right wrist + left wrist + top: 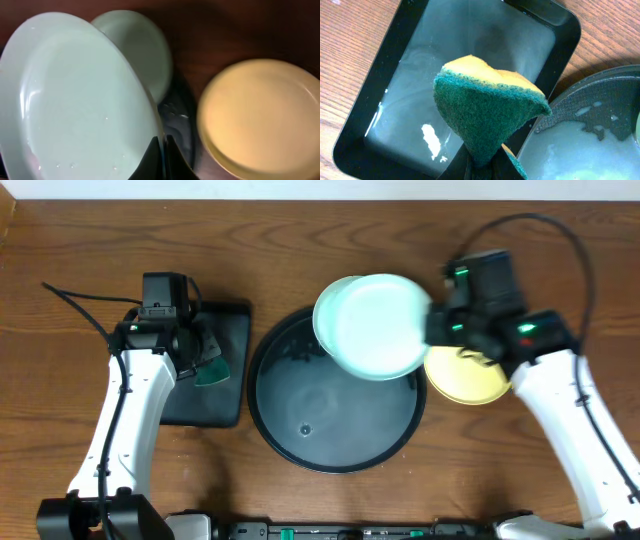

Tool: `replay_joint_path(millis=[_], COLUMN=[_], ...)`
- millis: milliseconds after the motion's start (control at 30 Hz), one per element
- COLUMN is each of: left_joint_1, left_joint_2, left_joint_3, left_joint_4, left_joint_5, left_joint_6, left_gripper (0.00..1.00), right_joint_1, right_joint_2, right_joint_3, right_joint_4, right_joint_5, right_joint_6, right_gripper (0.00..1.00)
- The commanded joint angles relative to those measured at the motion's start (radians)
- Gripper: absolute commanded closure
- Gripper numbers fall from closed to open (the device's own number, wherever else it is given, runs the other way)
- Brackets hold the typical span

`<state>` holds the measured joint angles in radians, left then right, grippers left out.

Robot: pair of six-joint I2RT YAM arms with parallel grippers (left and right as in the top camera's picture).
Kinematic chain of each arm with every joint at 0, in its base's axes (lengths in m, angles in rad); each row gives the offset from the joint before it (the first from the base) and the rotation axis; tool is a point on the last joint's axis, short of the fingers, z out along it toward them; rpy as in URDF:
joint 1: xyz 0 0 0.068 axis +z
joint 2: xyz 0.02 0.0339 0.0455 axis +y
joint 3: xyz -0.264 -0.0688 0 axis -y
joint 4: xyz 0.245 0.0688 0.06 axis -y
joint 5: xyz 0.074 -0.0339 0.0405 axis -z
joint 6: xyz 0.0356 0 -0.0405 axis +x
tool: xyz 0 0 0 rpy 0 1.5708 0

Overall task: Clean dirty plates on tray and stack at the side
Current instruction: 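Lower the mint-green plate onto the yellow plate and release it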

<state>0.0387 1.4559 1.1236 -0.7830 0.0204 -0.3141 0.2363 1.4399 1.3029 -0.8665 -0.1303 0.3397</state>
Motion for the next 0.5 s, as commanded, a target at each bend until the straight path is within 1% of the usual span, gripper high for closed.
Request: replay_joint_path(millis=[0, 67, 100, 133, 233, 467], left_joint_1=[0.004, 0.004, 0.004, 0.004, 0.004, 0.004], left_joint_2=[-0.003, -0.003, -0.003, -0.003, -0.003, -0.003], left_joint_3=[0.011, 0.011, 0.011, 0.011, 0.011, 0.011], left_joint_4=[-0.002, -0.002, -0.002, -0.002, -0.002, 0.0], left_joint_5=[-0.001, -0.001, -0.001, -0.001, -0.001, -0.001], left_joint_6=[-0.005, -0.005, -0.005, -0.005, -0.005, -0.005], left_gripper=[0.93, 0.93, 0.93, 0.92, 0.92, 0.93], right_joint_1=[-0.164, -0.237, -0.269, -0.306, -0.33, -0.347], right_joint_2=[-0.007, -0.005, -0.001, 0.01, 0.029, 0.09], right_joint_3=[0.018, 0.017, 0.017, 0.016, -0.003, -0.107], right_joint_4=[-0.043, -0.069, -0.085, -0.11, -0.121, -0.075], right_joint_5=[-0.108, -0.08, -0.035, 0.07, 0.195, 0.333], right_joint_6=[-0.008, -0.033, -0.039, -0.038, -0.038, -0.029], right_gripper=[0.99, 0.99, 0.99, 0.99, 0.99, 0.99])
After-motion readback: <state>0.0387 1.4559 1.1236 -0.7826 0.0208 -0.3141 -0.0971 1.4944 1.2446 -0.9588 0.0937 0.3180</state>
